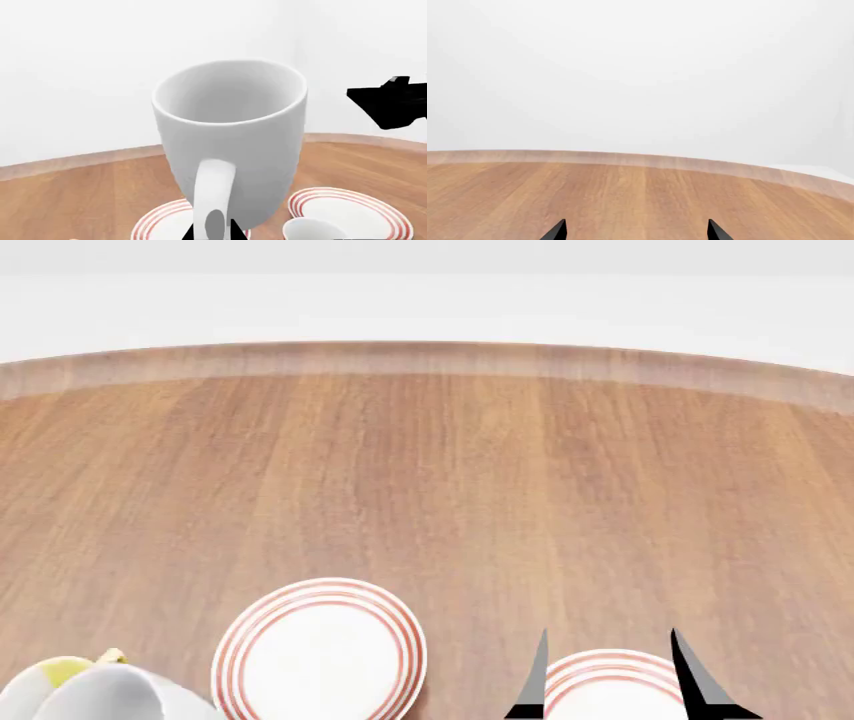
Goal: Put the white mug on the left plate.
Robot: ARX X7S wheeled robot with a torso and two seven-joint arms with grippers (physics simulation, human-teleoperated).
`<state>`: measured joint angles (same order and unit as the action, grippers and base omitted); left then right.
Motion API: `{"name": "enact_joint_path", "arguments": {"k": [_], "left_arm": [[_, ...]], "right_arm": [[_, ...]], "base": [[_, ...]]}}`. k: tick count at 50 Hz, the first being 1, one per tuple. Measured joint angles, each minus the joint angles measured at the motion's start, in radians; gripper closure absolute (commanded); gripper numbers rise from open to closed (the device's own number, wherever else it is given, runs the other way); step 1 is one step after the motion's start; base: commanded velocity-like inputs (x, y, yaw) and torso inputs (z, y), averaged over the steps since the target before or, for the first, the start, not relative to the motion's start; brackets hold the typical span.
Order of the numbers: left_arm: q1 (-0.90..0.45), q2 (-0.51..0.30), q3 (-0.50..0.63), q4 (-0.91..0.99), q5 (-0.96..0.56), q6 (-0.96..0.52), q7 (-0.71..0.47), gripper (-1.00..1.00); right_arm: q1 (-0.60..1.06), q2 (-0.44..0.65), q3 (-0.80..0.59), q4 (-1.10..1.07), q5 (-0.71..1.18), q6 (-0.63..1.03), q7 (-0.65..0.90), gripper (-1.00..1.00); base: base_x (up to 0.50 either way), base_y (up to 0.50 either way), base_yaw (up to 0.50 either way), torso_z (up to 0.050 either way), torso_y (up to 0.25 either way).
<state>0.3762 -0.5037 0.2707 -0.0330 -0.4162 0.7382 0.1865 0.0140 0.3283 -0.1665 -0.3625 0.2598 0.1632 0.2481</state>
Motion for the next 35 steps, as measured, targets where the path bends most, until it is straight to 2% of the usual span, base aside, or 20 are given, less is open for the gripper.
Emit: {"name": "enact_joint_path", "arguments": {"k": [15, 24, 35], "left_arm": [[-0.193, 0.093, -0.015, 0.015, 0.08, -0.297, -0.288, 1.0], [-0.262, 0.126, -0.001, 0.003, 0.127, -0.381, -0.356, 1.0], [-0.325, 0.156, 0.017, -0.037, 0.15, -0.428, -0.381, 1.0]], "right_arm": [[-0.007, 0.003, 0.0, 0.007, 0.004, -0.016, 0.002, -1.0], [-0.008, 0.003, -0.002, 0.018, 0.006, -0.025, 0.002, -1.0], [-0.007, 0.005, -0.003, 0.021, 0.01, -0.029, 0.004, -1.0]], "base": [[0.0, 0.0, 0.0, 0.0, 0.0], [0.0, 0.0, 0.0, 0.0, 0.0], [0.0, 0.0, 0.0, 0.0, 0.001]]}}
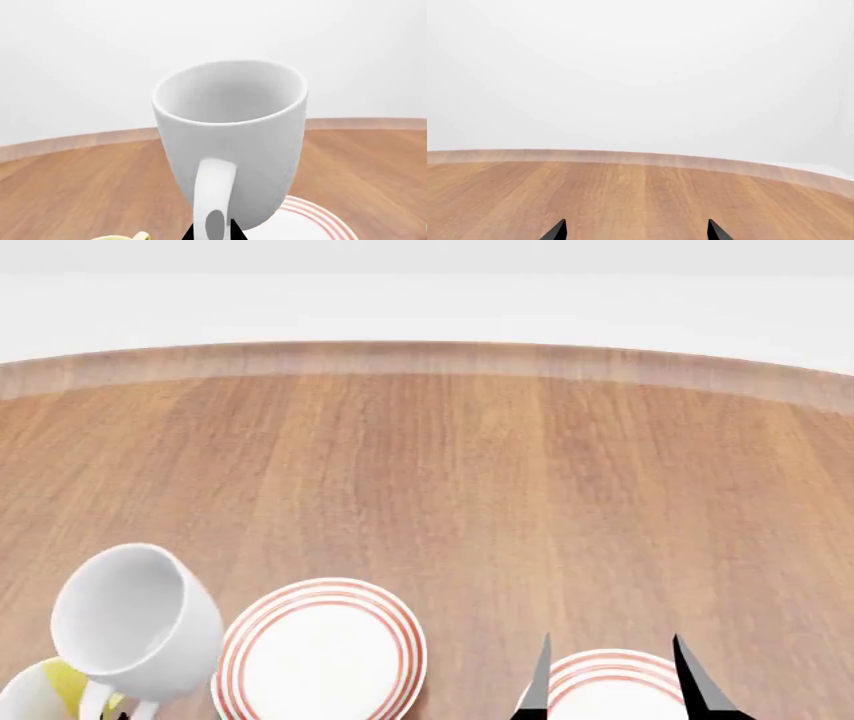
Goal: Put the white mug on the left plate.
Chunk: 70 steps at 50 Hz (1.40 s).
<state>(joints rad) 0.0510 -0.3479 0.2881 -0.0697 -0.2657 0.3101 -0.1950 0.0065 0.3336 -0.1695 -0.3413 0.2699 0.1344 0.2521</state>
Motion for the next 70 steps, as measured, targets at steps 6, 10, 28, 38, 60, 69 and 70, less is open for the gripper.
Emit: {"name": "enact_joint_path", "arguments": {"k": [6, 10, 28, 38, 60, 69, 70], "left_arm": [[-0.026, 0.013, 0.008, -0.025, 0.005, -0.011, -0.003, 1.0], [-0.039, 0.02, 0.014, -0.041, 0.008, -0.015, -0.002, 1.0], [-0.081, 0.044, 0.044, -0.082, 0.015, -0.031, 0.007, 1.0], [-0.107, 0.058, 0.058, -0.096, 0.015, -0.045, 0.01, 1.0], [-0.194, 0.093, 0.068, -0.168, -0.002, -0.073, 0.014, 1.0], [-0.236, 0.119, 0.079, -0.232, 0.002, -0.071, 0.019, 1.0], [-0.24, 0.121, 0.08, -0.24, 0.002, -0.069, 0.019, 1.0]], "right_arm": [[0.001, 0.002, 0.0, -0.001, 0.003, 0.0, 0.001, -1.0], [0.001, 0.003, 0.001, 0.0, 0.005, -0.002, 0.002, -1.0], [0.003, 0.006, -0.002, 0.012, 0.009, -0.01, 0.004, -1.0], [0.003, 0.008, -0.003, 0.016, 0.011, -0.015, 0.006, -1.0], [-0.004, 0.013, -0.004, 0.022, 0.014, -0.027, 0.011, -1.0], [-0.006, 0.015, -0.006, 0.024, 0.016, -0.031, 0.013, -1.0], [-0.006, 0.015, -0.006, 0.025, 0.015, -0.032, 0.013, -1.0]], "base": [[0.0, 0.0, 0.0, 0.0, 0.0], [0.0, 0.0, 0.0, 0.0, 0.0], [0.0, 0.0, 0.0, 0.0, 0.0], [0.0, 0.0, 0.0, 0.0, 0.001], [0.0, 0.0, 0.0, 0.0, 0.0], [0.0, 0.0, 0.0, 0.0, 0.001], [0.0, 0.0, 0.0, 0.0, 0.0]]}}
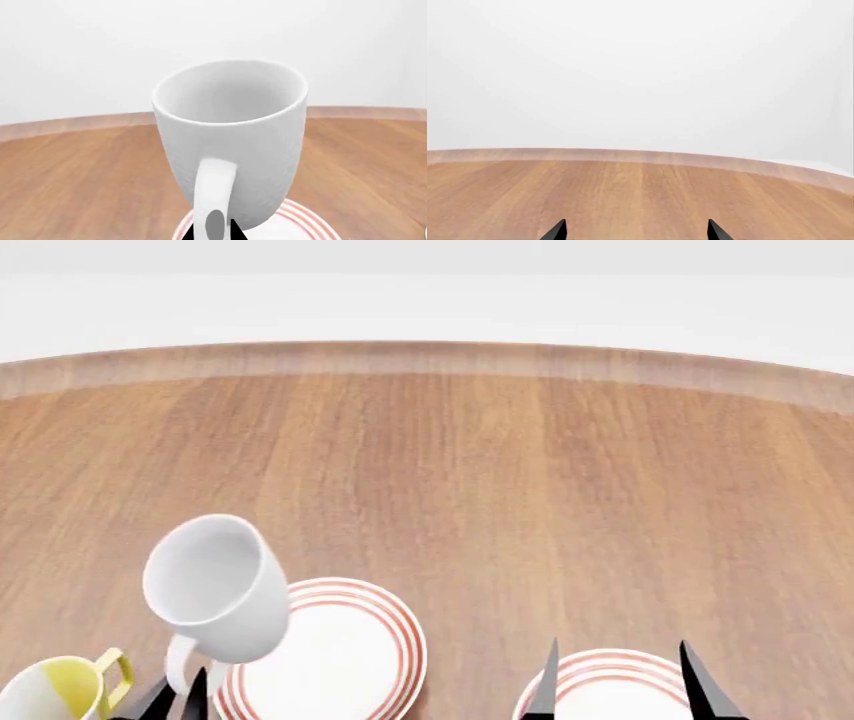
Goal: Put the white mug on the left plate.
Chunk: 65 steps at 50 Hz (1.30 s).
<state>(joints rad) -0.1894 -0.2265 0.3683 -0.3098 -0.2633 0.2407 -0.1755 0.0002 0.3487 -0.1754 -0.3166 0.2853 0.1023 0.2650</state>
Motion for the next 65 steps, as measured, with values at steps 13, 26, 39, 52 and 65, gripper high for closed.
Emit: {"name": "enact_joint_path", "arguments": {"k": [13, 26, 39, 52, 65], "left_arm": [[-0.045, 0.027, 0.011, -0.08, -0.001, 0.009, 0.01, 1.0], [-0.114, 0.072, 0.021, -0.241, 0.008, 0.048, 0.021, 1.0], [-0.197, 0.134, 0.034, -0.502, 0.028, 0.157, 0.036, 1.0], [-0.309, 0.184, 0.051, -0.836, 0.064, 0.317, 0.043, 1.0], [-0.369, 0.186, 0.065, -0.961, 0.117, 0.34, 0.046, 1.0]], "right_arm": [[-0.002, 0.002, -0.003, 0.003, 0.001, -0.004, 0.003, -1.0], [-0.007, 0.006, -0.001, 0.0, 0.006, -0.008, 0.007, -1.0], [-0.015, 0.009, 0.0, 0.003, 0.011, -0.019, 0.009, -1.0], [-0.017, 0.011, -0.002, 0.002, 0.012, -0.023, 0.011, -1.0], [-0.013, 0.012, -0.008, 0.005, 0.013, -0.023, 0.013, -1.0]], "base": [[0.0, 0.0, 0.0, 0.0, 0.0], [0.0, 0.0, 0.0, 0.0, 0.0], [0.0, 0.0, 0.0, 0.0, 0.001], [0.0, 0.0, 0.0, 0.0, 0.0], [0.0, 0.0, 0.0, 0.001, 0.001]]}}
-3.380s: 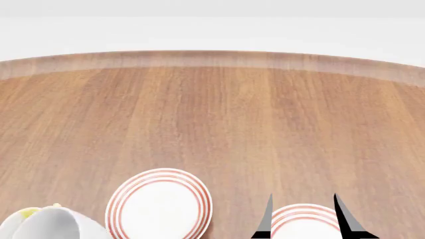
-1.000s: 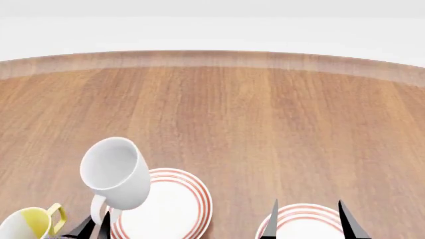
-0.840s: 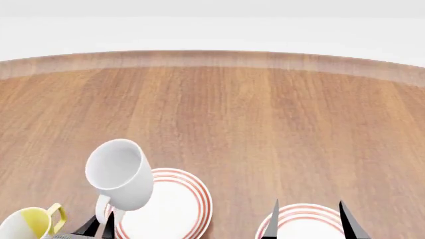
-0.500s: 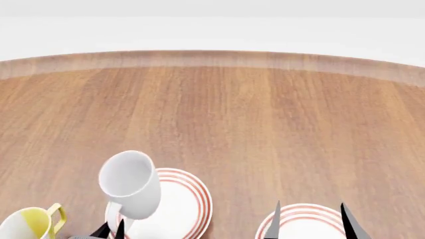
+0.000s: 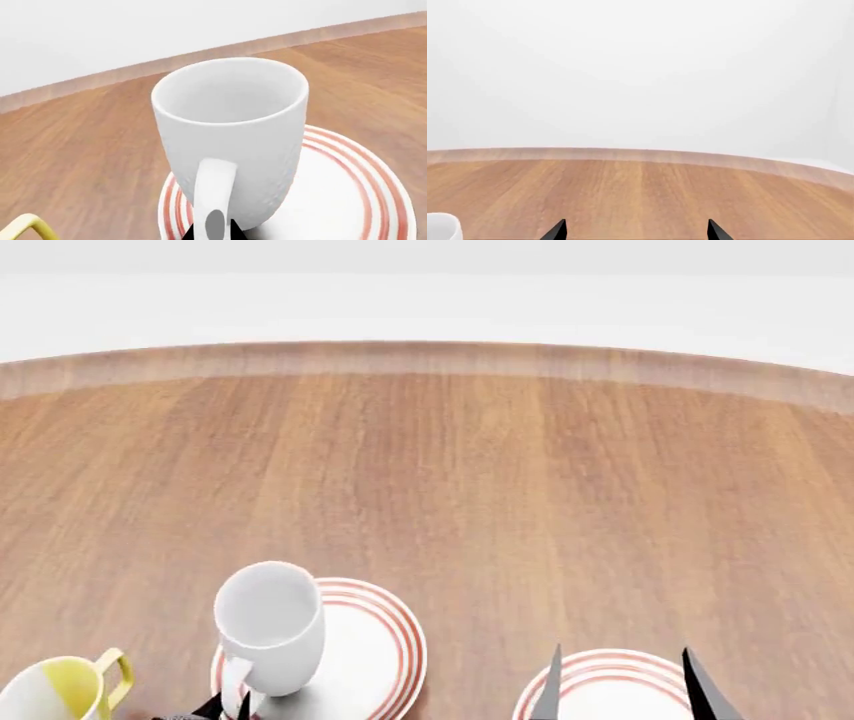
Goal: Put the white mug on the left plate.
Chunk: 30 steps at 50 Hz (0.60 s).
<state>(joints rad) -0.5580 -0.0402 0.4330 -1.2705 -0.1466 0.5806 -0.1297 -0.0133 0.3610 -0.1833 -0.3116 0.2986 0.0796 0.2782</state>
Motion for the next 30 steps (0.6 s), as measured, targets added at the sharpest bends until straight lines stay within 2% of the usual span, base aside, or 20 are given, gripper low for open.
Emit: {"name": "enact_joint_path", "arguments": {"k": [30], "left_arm": [[-0.026, 0.021, -0.012, -0.038, 0.066, -0.016, 0.014, 1.0]], "right_arm": [[-0.002, 0.005, -0.005, 0.005, 0.005, -0.01, 0.005, -1.0]], "base": [[0.0, 0.0, 0.0, 0.0, 0.0]]}}
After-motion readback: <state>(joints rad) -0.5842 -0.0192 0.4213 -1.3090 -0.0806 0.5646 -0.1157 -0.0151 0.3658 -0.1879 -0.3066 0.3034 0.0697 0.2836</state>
